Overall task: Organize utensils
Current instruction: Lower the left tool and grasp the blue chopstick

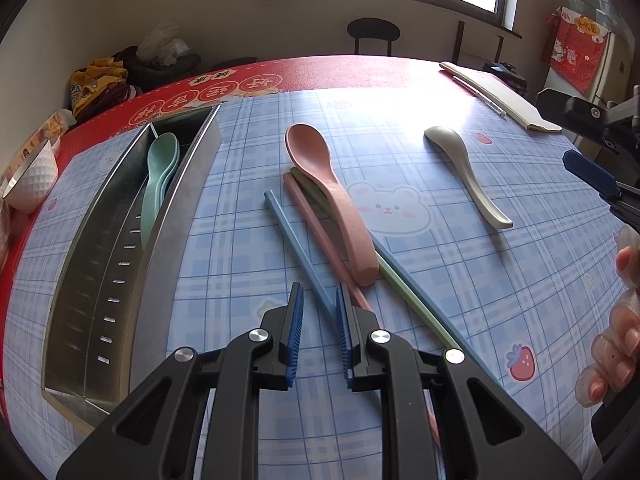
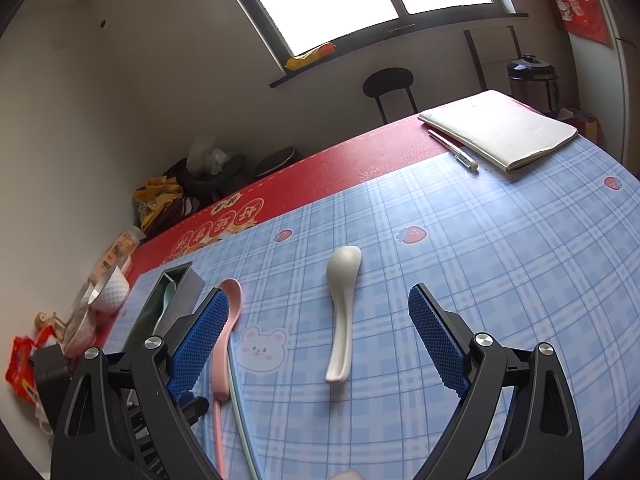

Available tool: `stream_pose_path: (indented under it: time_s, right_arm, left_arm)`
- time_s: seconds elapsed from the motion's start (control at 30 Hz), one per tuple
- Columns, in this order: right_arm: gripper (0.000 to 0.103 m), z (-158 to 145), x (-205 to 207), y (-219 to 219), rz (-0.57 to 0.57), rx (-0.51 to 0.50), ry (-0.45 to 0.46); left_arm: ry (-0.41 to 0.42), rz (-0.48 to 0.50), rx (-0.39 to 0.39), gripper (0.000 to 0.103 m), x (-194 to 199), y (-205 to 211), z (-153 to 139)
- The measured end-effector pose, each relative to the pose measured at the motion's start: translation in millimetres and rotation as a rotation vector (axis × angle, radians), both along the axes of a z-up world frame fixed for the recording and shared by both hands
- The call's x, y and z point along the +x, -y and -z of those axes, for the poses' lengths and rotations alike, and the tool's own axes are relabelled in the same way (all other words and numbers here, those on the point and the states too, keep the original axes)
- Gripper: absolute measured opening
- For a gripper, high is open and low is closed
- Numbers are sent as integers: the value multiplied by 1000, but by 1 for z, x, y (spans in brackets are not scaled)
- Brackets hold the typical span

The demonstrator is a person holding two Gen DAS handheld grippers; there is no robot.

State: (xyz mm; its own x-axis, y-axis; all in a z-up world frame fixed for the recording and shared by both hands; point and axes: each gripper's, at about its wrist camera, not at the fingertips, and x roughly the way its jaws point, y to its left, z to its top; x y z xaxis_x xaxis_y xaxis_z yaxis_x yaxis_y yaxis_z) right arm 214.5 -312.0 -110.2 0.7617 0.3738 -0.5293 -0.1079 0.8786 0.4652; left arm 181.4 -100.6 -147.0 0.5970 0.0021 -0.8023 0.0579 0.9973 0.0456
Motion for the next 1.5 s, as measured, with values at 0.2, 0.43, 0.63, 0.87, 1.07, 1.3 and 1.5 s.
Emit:
stream_pose_path:
  time_s: [0.2,0.43,0.63,0.87,1.07,1.3,1.5]
  right_arm:
    - [89,1,1,1,2,4,-8]
    - [89,1,1,1,-1,10,-7]
    - [89,3,1,1,0,10,-13]
    - [89,4,2,2,0,13,-18]
    - [89,6,3,1,-6,18,-17]
    - [88,5,3,0,-17,11,11]
    - [71,9,8,0,-15,-26,-3]
  left_arm:
    - [-7,20,42,17,-3,2,0]
    - [-10,16,59,17,-2,-9,0]
    - [-9,27,79,16,3,0,3]
    - [8,33,34,15,9,-6,5]
    - [32,37,-18,8,4,-12,5]
    - [92,1,-111,6,-3,-28,-3]
    - [105,19,-193,6,-4,-36,-5]
